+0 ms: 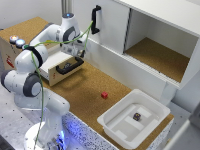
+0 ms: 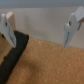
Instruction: Close the drawer
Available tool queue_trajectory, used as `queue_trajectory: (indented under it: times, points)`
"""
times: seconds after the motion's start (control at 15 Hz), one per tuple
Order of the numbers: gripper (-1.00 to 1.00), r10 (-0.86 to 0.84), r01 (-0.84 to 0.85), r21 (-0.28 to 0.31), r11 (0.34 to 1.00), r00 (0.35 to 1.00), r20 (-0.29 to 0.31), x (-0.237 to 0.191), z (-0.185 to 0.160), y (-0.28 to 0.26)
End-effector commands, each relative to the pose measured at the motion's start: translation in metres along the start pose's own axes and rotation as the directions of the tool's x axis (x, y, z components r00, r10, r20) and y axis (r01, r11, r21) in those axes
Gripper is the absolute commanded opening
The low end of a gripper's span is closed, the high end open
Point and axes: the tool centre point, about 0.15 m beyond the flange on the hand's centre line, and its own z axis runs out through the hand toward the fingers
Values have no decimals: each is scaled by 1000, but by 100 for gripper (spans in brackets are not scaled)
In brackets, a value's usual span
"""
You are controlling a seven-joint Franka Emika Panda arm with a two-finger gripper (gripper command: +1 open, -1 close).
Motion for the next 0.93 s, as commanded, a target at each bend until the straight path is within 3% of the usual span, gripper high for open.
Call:
queue_trajectory:
  times: [0.0, 0.33, 0.4, 0.67, 0.87]
  points:
    - [100, -41, 43, 18, 999, 995, -86, -29, 63, 10]
    - [100, 5, -2, 24, 1000, 993, -116, -34, 85, 13]
    - [-100, 7, -3, 30, 1000, 992, -123, -34, 87, 13]
    - [-100, -1, 0, -5, 1000, 991, -132, -22, 93, 10]
    - [-100, 55, -52, 33, 998, 993, -102, -18, 97, 6]
